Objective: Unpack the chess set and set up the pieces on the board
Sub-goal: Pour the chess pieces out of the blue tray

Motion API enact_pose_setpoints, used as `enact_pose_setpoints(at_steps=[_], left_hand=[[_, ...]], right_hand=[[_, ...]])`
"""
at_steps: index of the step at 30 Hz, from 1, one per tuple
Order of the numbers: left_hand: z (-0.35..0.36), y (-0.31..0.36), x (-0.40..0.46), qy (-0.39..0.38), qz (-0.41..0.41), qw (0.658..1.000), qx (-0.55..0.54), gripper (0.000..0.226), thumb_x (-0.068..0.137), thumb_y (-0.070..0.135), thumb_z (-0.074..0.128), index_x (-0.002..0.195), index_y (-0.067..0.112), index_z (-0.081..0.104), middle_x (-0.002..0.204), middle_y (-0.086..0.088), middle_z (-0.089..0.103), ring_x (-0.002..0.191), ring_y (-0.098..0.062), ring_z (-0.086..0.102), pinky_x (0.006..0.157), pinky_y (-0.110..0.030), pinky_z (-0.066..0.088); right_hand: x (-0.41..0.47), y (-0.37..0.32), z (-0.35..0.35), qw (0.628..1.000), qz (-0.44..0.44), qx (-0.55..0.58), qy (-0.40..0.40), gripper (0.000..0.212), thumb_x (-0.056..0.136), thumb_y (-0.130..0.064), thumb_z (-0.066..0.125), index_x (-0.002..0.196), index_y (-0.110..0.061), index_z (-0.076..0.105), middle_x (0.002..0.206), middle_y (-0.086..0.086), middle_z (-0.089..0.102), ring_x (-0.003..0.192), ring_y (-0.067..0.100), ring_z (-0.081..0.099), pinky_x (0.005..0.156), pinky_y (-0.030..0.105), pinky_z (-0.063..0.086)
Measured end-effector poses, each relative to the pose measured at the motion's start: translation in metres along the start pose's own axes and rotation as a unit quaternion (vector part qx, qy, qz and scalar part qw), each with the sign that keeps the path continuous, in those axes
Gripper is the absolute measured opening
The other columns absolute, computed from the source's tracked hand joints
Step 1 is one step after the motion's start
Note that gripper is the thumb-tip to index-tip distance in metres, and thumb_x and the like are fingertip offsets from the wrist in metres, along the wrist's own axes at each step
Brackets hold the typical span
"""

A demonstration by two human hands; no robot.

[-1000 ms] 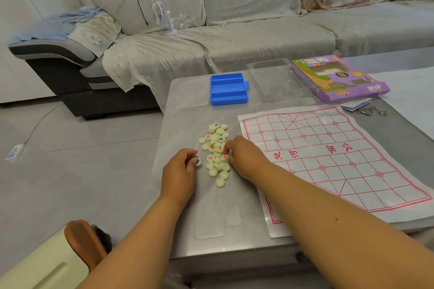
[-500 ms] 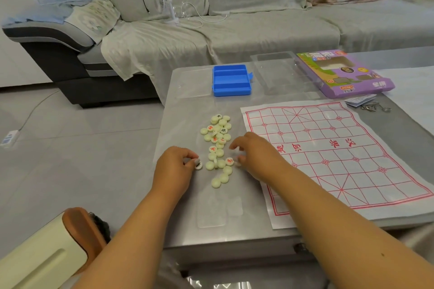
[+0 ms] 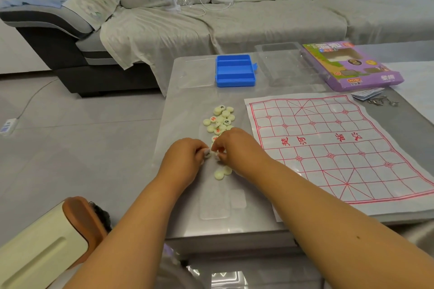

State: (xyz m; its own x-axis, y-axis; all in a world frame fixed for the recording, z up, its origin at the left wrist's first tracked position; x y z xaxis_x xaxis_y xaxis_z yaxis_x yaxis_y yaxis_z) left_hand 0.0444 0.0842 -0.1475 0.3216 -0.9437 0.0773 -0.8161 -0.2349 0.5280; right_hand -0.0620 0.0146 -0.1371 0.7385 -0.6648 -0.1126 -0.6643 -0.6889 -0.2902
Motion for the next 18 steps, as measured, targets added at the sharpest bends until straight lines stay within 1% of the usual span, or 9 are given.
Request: enact_pose_setpoints(at_steps=[1,3,5,7,10,12,15,17,18], left_hand=[[-0.001,-0.002,0.0,0.007,-0.008,1.0,-0.012,0.018,0.093,0.02,0.055,0.095,0.019,0.073,0.085,0.001,0.069,0.079,-0.015,0.06,0.069,-0.026,0.044],[-0.002,-0.004,0.0,0.014,-0.015,1.0,-0.015,0.016,0.092,0.02,0.057,0.093,0.019,0.073,0.085,0.001,0.068,0.079,-0.015,0.06,0.068,-0.024,0.042],[-0.002,-0.005,0.001,0.017,-0.019,1.0,-0.008,0.015,0.091,0.022,0.06,0.091,0.017,0.074,0.084,0.0,0.068,0.079,-0.016,0.061,0.067,-0.024,0.043],[-0.005,-0.007,0.0,0.024,-0.023,0.999,-0.013,0.015,0.092,0.022,0.06,0.093,0.016,0.074,0.087,0.001,0.068,0.078,-0.014,0.06,0.065,-0.023,0.043],[-0.014,-0.005,-0.005,0.028,-0.038,0.999,-0.026,0.012,0.092,0.024,0.059,0.089,0.021,0.071,0.084,0.007,0.063,0.076,-0.01,0.054,0.059,-0.014,0.035],[-0.014,-0.002,-0.013,-0.011,-0.046,0.998,-0.042,0.008,0.086,0.03,0.067,0.083,0.023,0.068,0.079,0.009,0.063,0.073,-0.011,0.055,0.057,-0.016,0.037],[-0.003,0.01,-0.032,-0.104,-0.037,0.993,-0.05,0.027,0.069,0.037,0.081,0.088,0.026,0.065,0.078,0.007,0.062,0.073,-0.012,0.058,0.065,-0.025,0.047],[0.004,0.015,-0.038,-0.106,-0.021,0.994,-0.025,0.039,0.064,0.039,0.084,0.094,0.026,0.062,0.083,0.009,0.059,0.077,-0.011,0.057,0.069,-0.025,0.048],[0.006,0.017,-0.039,-0.092,-0.011,0.996,-0.013,0.039,0.066,0.039,0.083,0.095,0.026,0.061,0.085,0.009,0.057,0.078,-0.01,0.056,0.07,-0.023,0.047]], right_hand=[[-0.001,-0.002,0.002,1.0,-0.009,-0.004,-0.008,0.033,0.088,-0.022,0.06,0.12,-0.027,0.064,0.11,0.006,0.063,0.085,0.017,0.049,0.074,0.026,0.041],[-0.01,-0.003,-0.001,0.999,-0.013,0.032,0.008,0.033,0.089,-0.017,0.058,0.12,-0.026,0.065,0.111,0.006,0.061,0.092,0.02,0.055,0.081,0.027,0.045],[-0.023,0.005,-0.01,0.994,0.009,0.096,0.044,0.032,0.088,-0.014,0.06,0.117,-0.025,0.067,0.112,0.003,0.063,0.099,0.019,0.059,0.088,0.027,0.047],[-0.031,0.018,-0.017,0.988,0.035,0.131,0.069,0.03,0.087,-0.013,0.062,0.114,-0.025,0.068,0.109,-0.001,0.067,0.098,0.015,0.061,0.088,0.023,0.047],[-0.041,0.026,-0.015,0.992,0.058,0.112,0.026,0.028,0.088,-0.013,0.061,0.114,-0.025,0.068,0.108,-0.002,0.067,0.094,0.013,0.061,0.083,0.02,0.046],[-0.046,0.023,-0.006,0.993,0.059,0.098,-0.015,0.033,0.085,-0.015,0.066,0.116,-0.025,0.065,0.107,-0.001,0.065,0.092,0.015,0.06,0.081,0.021,0.047],[-0.047,0.019,0.002,0.994,0.055,0.093,-0.011,0.039,0.078,-0.022,0.074,0.116,-0.027,0.064,0.103,-0.003,0.059,0.085,0.012,0.056,0.075,0.021,0.045],[-0.047,0.019,0.002,0.994,0.061,0.094,-0.001,0.036,0.079,-0.023,0.074,0.114,-0.025,0.063,0.097,-0.004,0.056,0.082,0.011,0.053,0.072,0.02,0.041],[-0.047,0.019,0.003,0.993,0.066,0.098,0.0,0.034,0.08,-0.023,0.072,0.113,-0.024,0.063,0.094,-0.004,0.055,0.082,0.012,0.052,0.071,0.02,0.039]])
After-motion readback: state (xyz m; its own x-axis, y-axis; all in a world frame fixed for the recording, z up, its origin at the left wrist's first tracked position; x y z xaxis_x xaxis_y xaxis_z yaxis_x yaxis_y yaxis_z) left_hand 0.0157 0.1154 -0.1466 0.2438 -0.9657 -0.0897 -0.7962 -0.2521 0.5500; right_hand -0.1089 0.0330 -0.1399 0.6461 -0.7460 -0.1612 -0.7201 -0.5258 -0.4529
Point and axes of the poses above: each hand's wrist, its own x-axis towards the middle knuckle, its own z-axis out of the palm, y = z × x, the point moved 4 cm from there along x, towards the middle knuckle
